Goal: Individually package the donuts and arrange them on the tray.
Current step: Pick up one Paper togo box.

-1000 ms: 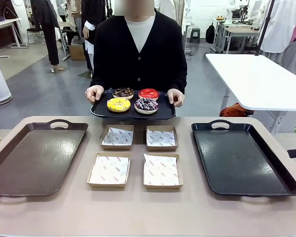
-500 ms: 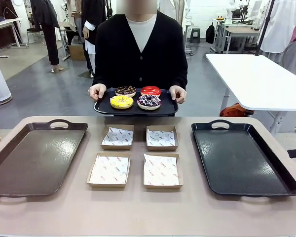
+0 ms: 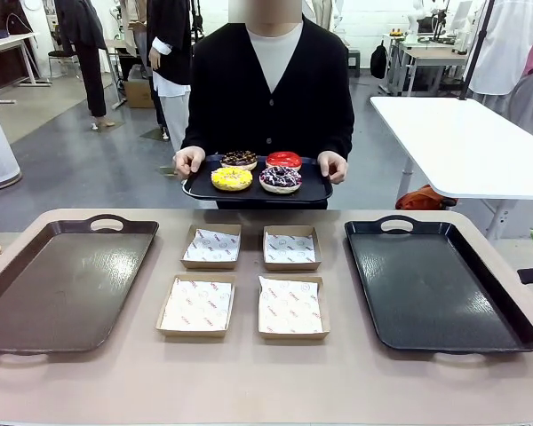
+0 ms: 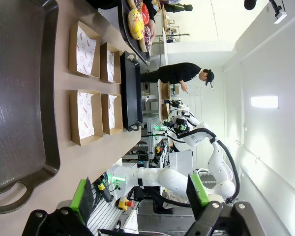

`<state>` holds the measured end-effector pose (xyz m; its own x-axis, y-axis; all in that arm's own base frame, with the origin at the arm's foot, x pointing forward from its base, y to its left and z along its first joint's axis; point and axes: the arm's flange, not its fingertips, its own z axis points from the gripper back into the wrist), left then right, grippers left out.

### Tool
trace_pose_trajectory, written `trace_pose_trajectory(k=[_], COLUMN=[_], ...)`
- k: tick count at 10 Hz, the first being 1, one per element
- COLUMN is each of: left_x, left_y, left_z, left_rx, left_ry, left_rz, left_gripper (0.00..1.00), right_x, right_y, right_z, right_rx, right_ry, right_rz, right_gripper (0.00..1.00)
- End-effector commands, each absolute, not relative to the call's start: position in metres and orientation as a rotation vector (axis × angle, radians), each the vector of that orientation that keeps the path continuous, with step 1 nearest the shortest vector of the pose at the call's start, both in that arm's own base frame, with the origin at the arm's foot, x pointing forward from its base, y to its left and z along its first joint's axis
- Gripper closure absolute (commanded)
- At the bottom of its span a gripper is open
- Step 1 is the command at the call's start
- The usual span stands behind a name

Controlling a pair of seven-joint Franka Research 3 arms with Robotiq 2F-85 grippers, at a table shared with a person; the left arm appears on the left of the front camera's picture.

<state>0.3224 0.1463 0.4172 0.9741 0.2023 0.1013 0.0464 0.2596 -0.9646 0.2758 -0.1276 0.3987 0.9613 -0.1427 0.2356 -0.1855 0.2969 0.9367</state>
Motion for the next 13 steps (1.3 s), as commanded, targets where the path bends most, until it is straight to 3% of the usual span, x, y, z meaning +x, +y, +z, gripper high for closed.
trace_pose_trajectory(k=[1, 3, 7, 13], left_x=[0.323, 0.323, 0.323, 0.323], left_y=[0.146, 0.146, 0.146, 0.146], left_z=[0.418, 0.418, 0.418, 0.418], left_rx=[-1.322, -1.322, -1.322, -1.322], left_ry=[-0.228, -0.228, -0.228, -0.228], left_rz=[0.107, 0.107, 0.107, 0.107], left_gripper=[0.0, 0.0, 0.0, 0.0], right_x=[0.276, 0.282, 0.379, 0.494], right_y=[-0.128, -0.118, -0.016, 0.152], right_z=[0.399, 0.41, 0.477, 0.503], right_rx=[1.281, 1.197, 0.886, 0.22], right_ry=[-0.303, -0.286, -0.111, -0.129], right_rz=[0.032, 0.042, 0.145, 0.171], right_gripper=[0.0, 0.0, 0.0, 0.0])
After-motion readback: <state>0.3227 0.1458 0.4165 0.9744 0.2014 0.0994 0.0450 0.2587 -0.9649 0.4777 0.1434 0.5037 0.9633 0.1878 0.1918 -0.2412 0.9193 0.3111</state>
